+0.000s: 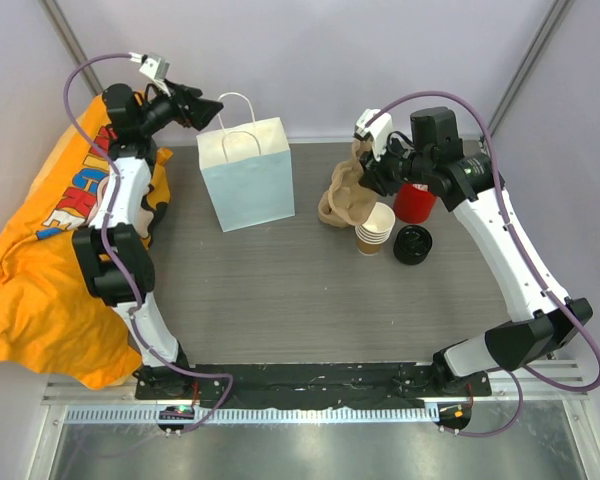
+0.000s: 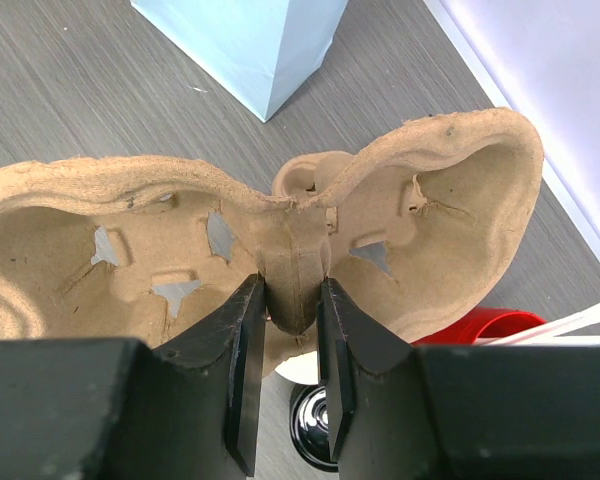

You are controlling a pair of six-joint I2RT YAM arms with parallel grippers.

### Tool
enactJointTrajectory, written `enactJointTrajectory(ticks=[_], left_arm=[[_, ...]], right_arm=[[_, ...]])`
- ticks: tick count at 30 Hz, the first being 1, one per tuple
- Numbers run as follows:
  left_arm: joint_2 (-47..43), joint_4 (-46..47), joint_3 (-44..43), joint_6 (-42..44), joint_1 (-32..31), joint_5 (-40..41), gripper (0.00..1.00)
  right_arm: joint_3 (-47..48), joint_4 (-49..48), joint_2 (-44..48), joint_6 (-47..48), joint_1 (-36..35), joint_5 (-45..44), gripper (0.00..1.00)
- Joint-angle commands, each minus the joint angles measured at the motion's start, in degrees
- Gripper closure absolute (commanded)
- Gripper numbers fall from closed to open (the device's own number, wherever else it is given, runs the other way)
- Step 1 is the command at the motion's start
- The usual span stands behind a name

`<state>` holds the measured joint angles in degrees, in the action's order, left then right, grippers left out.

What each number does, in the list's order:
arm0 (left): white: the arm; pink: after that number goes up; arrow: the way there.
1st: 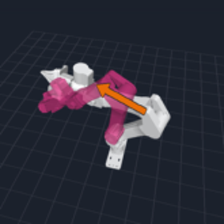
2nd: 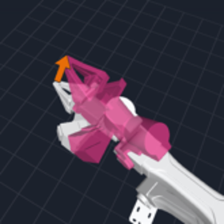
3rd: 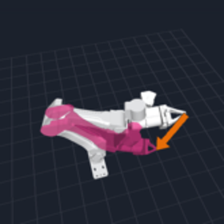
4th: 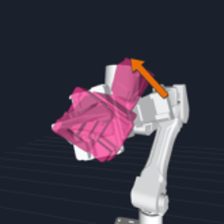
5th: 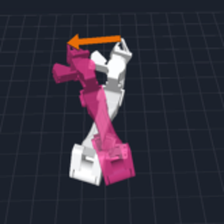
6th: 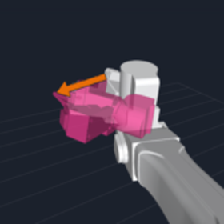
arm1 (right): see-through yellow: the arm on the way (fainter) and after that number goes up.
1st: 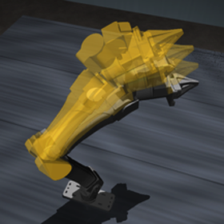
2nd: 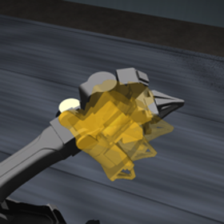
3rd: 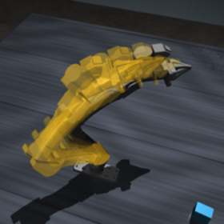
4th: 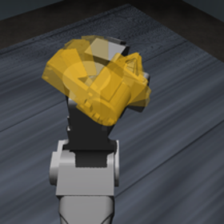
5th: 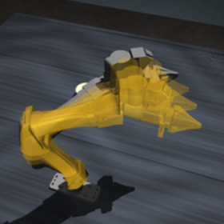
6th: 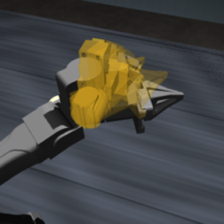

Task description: Pack the takeout coffee

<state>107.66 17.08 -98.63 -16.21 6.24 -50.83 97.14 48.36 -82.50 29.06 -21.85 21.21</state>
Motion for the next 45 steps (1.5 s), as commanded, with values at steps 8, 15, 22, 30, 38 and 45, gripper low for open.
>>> enactJointTrajectory(ticks=[8, 15, 22, 30, 38, 45], left_arm=[[5.1, 0.94, -7.98, -0.76, -1.23, -6.39, 0.28], [5.99, 0.67, -8.16, -0.93, -1.76, -7.97, 0.4], [4.06, 0.24, -5.88, -0.76, -2.55, -8.59, 0.89], [-0.77, -4.32, -2.19, -0.49, -3.07, -3.41, 1.0], [-9.82, -15.58, 1.07, 1.7, -7.54, 11.71, 1.0], [-14.75, -27.08, -0.07, -1.01, -11.77, 23.83, 1.0]], right_arm=[[1.3, -1.6, 2.34, -0.93, 0.14, 1.64, 0.7], [1.12, -1.42, 2.78, -1.11, 0.05, 2.08, 0.7], [1.29, -1.42, 3.4, -1.46, 0.05, 2.96, 0.7], [3.66, -1.34, 3.92, -2.25, 0.05, 3.4, 0.69], [7.88, -1.34, 2.43, -3.22, 0.14, 3.84, 0.69], [12.27, -1.42, 1.03, -4.27, 0.05, 4.28, 0.69]])
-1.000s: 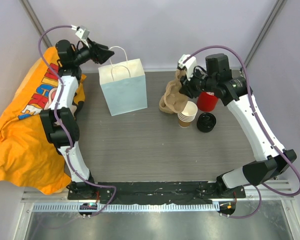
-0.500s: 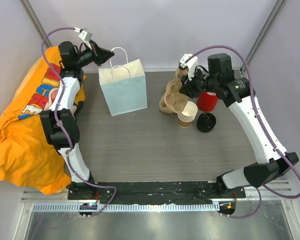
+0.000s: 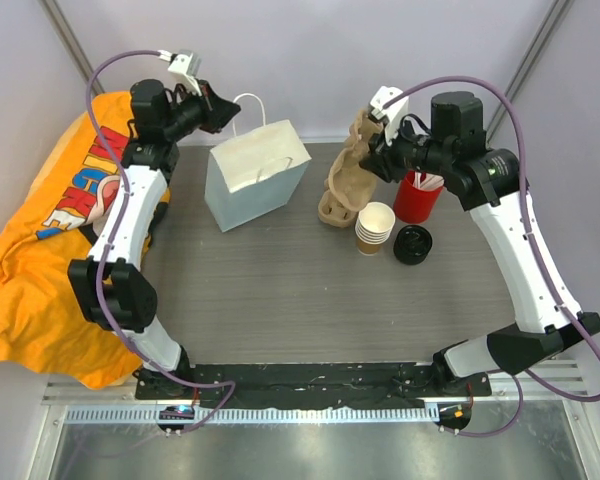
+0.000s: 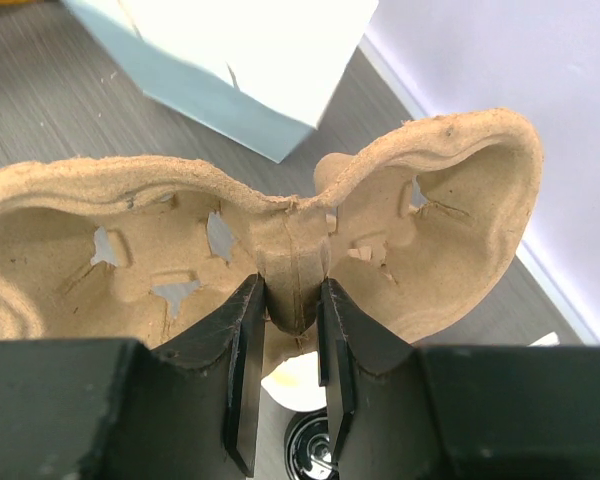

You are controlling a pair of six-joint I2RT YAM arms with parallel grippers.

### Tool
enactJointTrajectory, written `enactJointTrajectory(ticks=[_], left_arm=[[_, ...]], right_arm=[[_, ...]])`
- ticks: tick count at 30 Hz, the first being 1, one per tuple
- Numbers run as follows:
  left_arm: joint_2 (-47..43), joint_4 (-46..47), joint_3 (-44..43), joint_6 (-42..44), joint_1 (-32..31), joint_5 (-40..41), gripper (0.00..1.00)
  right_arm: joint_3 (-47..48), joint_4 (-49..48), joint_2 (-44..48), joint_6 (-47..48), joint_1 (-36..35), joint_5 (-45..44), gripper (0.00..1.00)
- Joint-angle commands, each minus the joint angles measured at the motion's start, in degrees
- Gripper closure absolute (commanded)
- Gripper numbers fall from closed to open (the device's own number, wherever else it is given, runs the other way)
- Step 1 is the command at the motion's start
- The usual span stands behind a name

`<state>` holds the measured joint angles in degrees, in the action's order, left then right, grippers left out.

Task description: Pack the takeout coffee

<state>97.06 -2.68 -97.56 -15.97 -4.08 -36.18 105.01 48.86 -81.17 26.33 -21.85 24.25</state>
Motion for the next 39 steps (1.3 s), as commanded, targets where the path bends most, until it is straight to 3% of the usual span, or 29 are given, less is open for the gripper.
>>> enactJointTrajectory(ticks=[1, 8, 17, 29, 39], left_arm=[[-4.59, -8.21, -1.14, -2.74, -1.72, 10.25, 1.0], [-8.98, -15.59, -0.97, -8.46, -4.62, 17.45, 1.0], [-15.4, -21.31, 3.16, -14.27, -9.36, 15.62, 1.0], [-25.32, -25.53, 15.63, -8.74, -9.72, 9.82, 1.0], [-30.61, -29.49, 18.28, -3.64, -9.72, 15.69, 1.0]], right_arm=[[4.93, -1.93, -0.74, -1.72, 0.05, 1.41, 0.7], [8.89, -3.59, -0.75, -4.61, -0.04, 3.08, 0.7], [13.01, -6.67, -1.97, -11.91, -0.13, 9.84, 0.7], [18.74, -7.81, -6.11, -14.28, -2.5, 16.79, 0.7], [21.99, -7.03, -11.91, -12.0, -7.51, 16.18, 0.7]])
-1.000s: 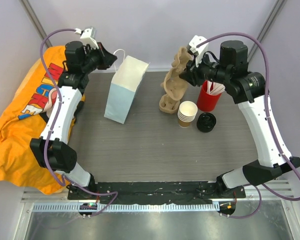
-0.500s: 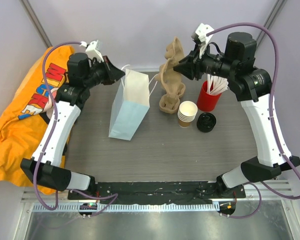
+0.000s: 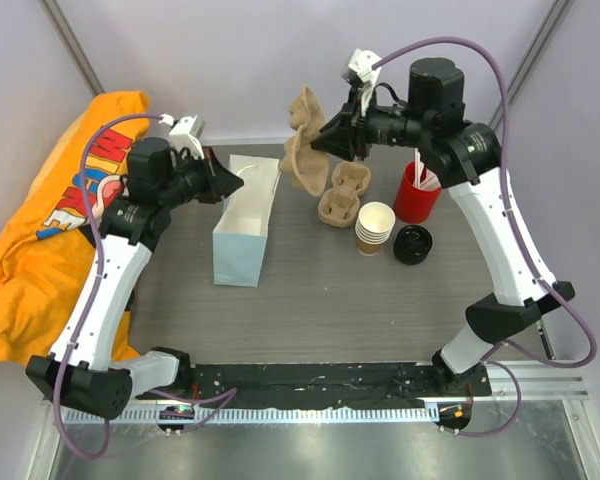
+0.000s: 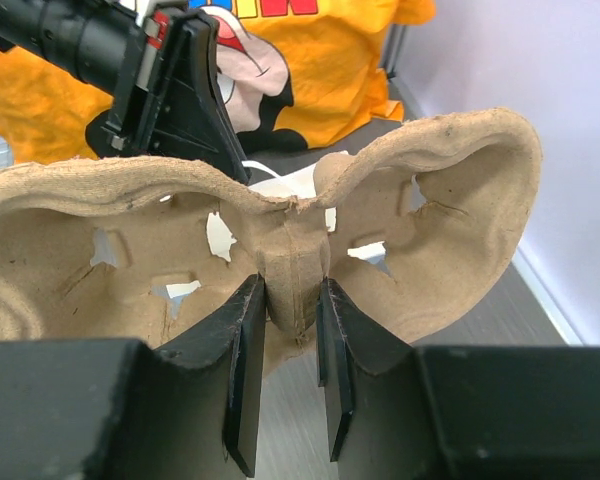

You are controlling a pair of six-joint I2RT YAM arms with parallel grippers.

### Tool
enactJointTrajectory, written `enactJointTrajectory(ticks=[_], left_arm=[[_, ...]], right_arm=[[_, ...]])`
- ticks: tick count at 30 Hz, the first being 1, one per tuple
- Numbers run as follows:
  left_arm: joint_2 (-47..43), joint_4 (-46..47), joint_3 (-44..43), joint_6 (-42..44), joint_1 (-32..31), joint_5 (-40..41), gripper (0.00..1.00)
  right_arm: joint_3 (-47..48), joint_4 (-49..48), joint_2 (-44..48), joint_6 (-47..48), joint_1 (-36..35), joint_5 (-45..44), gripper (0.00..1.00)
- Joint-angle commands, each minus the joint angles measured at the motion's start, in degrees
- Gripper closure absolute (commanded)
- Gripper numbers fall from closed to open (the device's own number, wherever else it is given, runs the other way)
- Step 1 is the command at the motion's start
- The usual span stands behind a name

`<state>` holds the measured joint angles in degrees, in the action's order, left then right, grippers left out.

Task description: Pack the takeout coffee

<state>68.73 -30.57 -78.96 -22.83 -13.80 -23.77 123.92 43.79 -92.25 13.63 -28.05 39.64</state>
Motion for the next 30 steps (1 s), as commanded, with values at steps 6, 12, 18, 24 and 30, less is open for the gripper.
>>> enactJointTrajectory(ticks=[6, 12, 18, 24, 30], left_arm=[[-2.63, -3.8, -3.57, 5.69, 0.18, 9.88, 0.87], [-2.2, -4.33, -6.29, 8.32, 0.27, 14.1, 0.95], [0.26, -3.89, -10.06, 6.76, 0.18, 12.79, 1.0], [4.65, -1.69, -14.9, 1.13, 0.18, 5.32, 1.0], [8.26, 2.09, -17.01, -6.17, -1.22, -2.76, 1.0]], right_arm=[[3.35, -0.99, -1.71, 1.93, -2.88, -0.17, 0.7], [3.44, -0.37, -0.39, 2.98, -2.97, -1.58, 0.71], [2.82, 0.5, 2.15, 4.82, -2.97, -5.0, 0.71], [2.03, 0.6, 4.97, 6.85, -2.71, -12.21, 0.71], [3.43, 0.33, 7.08, 6.94, -1.13, -14.85, 0.72]])
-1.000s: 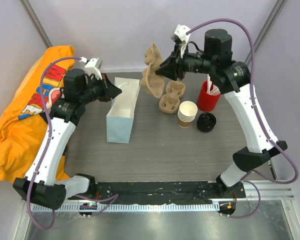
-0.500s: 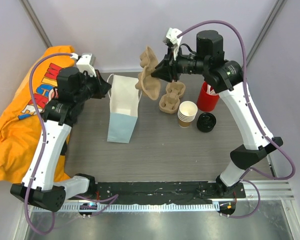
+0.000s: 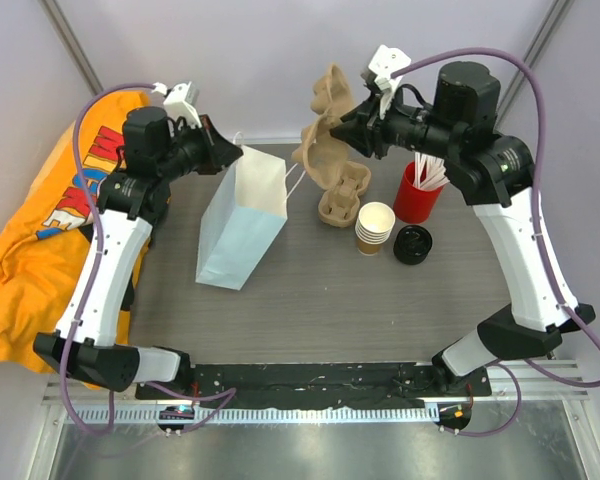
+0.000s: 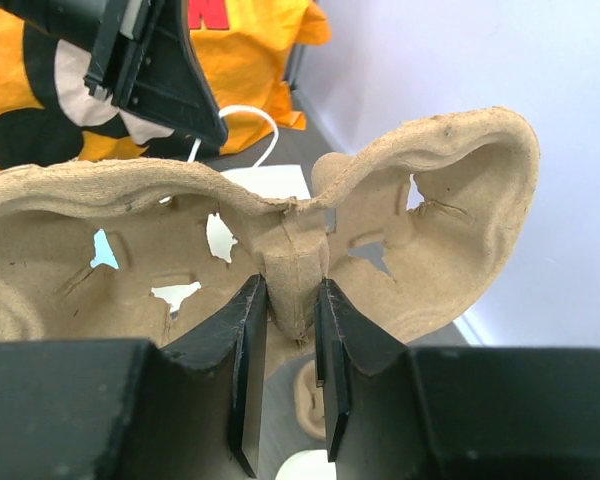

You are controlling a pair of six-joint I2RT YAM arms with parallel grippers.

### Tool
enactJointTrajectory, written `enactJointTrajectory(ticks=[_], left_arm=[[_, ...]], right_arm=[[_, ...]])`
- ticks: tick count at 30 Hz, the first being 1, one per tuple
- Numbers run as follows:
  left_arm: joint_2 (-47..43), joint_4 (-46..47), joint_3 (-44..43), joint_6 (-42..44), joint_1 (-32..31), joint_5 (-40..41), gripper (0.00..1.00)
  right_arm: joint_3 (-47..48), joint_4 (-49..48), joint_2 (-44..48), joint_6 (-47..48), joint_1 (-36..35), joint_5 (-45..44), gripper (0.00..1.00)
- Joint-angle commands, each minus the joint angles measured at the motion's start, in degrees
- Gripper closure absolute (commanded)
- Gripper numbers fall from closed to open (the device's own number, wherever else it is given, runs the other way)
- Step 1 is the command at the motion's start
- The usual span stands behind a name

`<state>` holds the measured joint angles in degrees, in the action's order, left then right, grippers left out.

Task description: Pack the takeout coffee

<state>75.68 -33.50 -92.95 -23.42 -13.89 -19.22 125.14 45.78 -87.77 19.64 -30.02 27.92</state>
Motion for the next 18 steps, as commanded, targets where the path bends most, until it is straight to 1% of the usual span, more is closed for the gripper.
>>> enactJointTrajectory(ticks=[1, 3, 6, 7, 9, 10, 12, 14, 17, 18], left_arm=[[2.1, 5.37, -3.55, -6.02, -1.4, -8.1, 1.0], [2.63, 6.33, -4.17, -7.34, -2.54, -9.25, 1.0], [3.33, 8.88, -4.61, -10.67, -3.16, -14.34, 1.0], [3.33, 9.67, -4.61, -11.81, -3.25, -17.31, 1.0], [3.16, 11.61, -4.79, -14.18, -3.77, -19.53, 1.0], [2.98, 12.92, -4.61, -14.89, -3.86, -22.06, 1.0], [2.37, 13.63, -3.74, -16.12, -4.56, -23.66, 1.0], [1.49, 13.98, -1.99, -16.22, -5.27, -25.24, 1.0], [0.35, 13.9, 3.9, -14.38, -6.32, -27.26, 1.0], [-0.09, 13.64, 7.48, -12.46, -6.67, -27.36, 1.0]], right_arm=[[2.47, -1.66, 2.86, 0.75, 1.1, -3.22, 0.71], [3.0, -1.66, 3.21, 0.67, 1.72, -3.22, 0.72], [3.88, -1.57, 3.39, 0.66, 2.68, -3.49, 0.72], [4.49, -1.57, 3.39, 0.4, 2.86, -3.4, 0.72], [5.37, -1.57, 3.48, 0.05, 3.74, -2.96, 0.72], [5.64, -1.57, 3.65, -0.21, 4.0, -2.7, 0.72], [6.16, -1.57, 3.65, -0.57, 4.7, -1.91, 0.72], [6.17, -1.66, 3.74, -0.92, 5.58, -1.47, 0.72], [5.47, -1.83, 4.09, -1.62, 5.94, -0.33, 0.72], [4.59, -1.83, 4.36, -1.79, 5.94, 0.11, 0.72]])
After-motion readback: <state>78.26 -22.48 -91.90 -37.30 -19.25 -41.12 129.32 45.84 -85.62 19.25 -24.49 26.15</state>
